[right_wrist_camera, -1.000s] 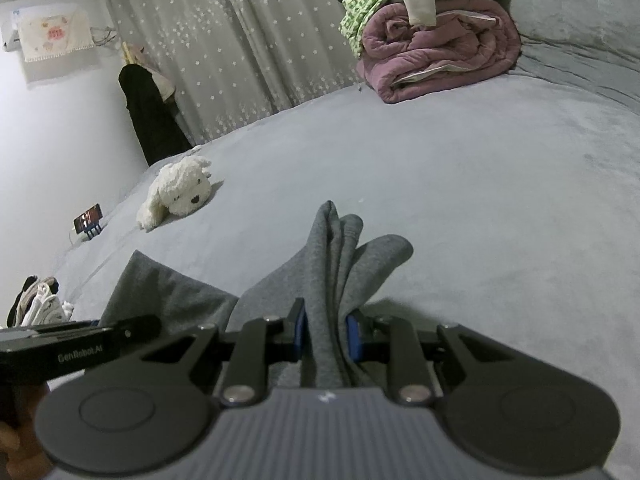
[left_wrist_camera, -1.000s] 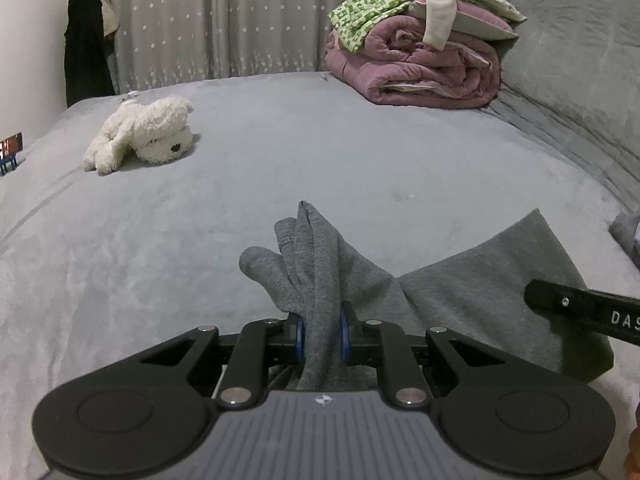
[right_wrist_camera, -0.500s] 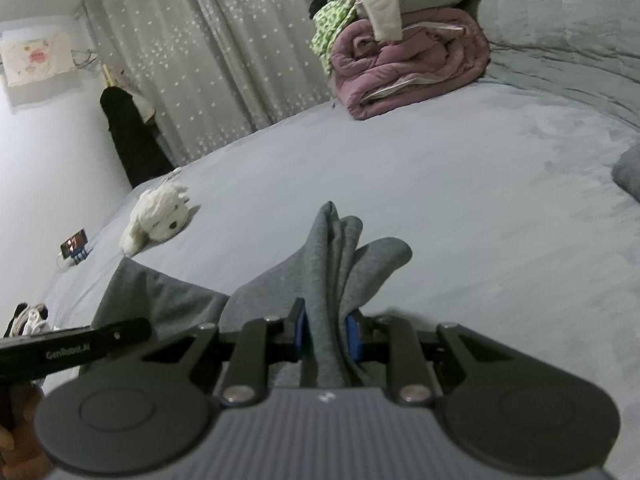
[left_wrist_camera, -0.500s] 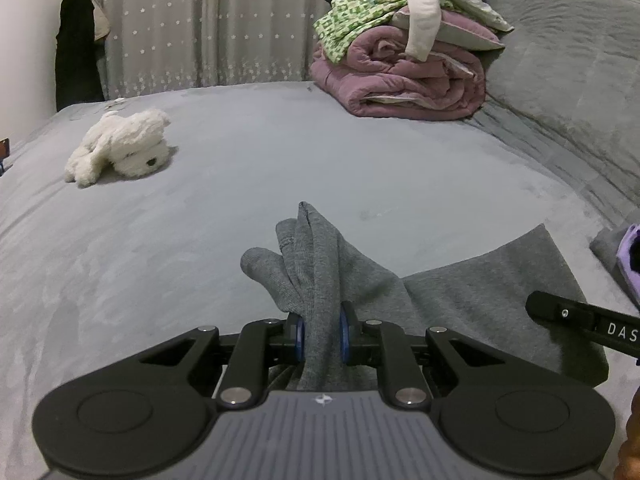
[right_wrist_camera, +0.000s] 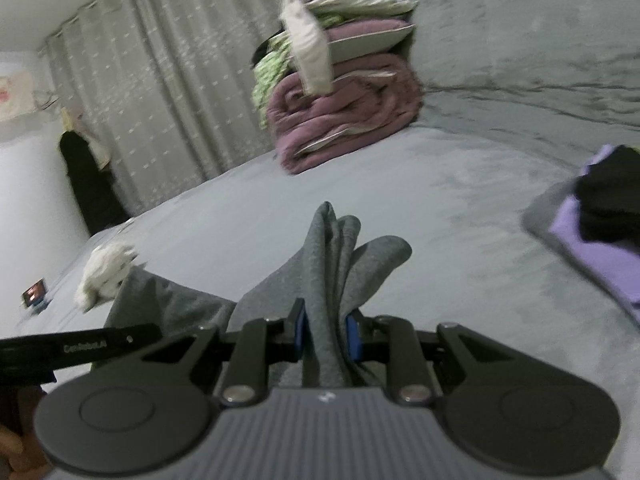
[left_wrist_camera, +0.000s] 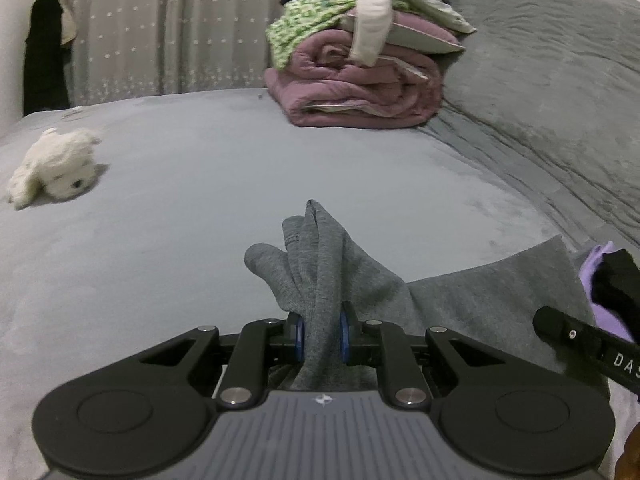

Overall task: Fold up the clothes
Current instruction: 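Carry the grey shirt with both grippers toward the clothes stack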

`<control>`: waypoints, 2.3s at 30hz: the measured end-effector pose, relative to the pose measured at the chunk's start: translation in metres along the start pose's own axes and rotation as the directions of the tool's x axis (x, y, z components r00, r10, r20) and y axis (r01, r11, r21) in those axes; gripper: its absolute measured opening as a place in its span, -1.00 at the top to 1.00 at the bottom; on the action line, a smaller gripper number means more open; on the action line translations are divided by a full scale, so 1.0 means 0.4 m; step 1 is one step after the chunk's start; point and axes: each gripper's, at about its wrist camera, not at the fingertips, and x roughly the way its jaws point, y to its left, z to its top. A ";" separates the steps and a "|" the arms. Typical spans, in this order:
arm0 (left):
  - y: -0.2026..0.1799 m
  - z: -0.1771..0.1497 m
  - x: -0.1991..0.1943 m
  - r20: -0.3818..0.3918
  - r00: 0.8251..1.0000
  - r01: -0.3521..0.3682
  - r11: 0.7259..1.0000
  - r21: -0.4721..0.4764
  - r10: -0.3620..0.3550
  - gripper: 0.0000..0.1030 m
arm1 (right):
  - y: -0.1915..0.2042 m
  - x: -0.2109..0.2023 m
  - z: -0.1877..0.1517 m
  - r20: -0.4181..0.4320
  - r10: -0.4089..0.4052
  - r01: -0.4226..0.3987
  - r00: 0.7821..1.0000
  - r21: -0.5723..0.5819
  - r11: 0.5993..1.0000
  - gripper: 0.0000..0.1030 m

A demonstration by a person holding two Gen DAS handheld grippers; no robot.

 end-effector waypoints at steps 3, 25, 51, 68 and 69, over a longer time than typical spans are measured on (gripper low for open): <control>-0.056 0.009 0.026 0.008 1.000 0.026 1.000 0.008 -0.026 0.72 | -0.054 -0.013 0.019 0.029 -0.033 0.032 0.999 0.026 0.999 0.63; -0.557 0.192 0.151 0.140 0.954 0.242 0.954 0.175 -0.267 0.72 | -0.470 -0.151 0.133 0.318 -0.259 0.128 0.912 0.379 0.917 0.63; -0.888 0.215 0.292 -0.104 0.883 0.468 0.839 0.277 -0.458 0.72 | -0.770 -0.170 0.047 0.263 -0.420 0.081 0.868 0.761 0.644 0.63; -0.885 0.206 0.364 -0.074 0.903 0.427 0.863 0.268 -0.424 0.15 | -0.805 -0.185 0.016 0.178 -0.458 0.108 0.871 0.840 0.532 0.21; -0.884 0.208 0.362 -0.053 0.910 0.410 0.870 0.274 -0.411 0.15 | -0.805 -0.191 0.015 0.175 -0.477 0.121 0.861 0.841 0.528 0.20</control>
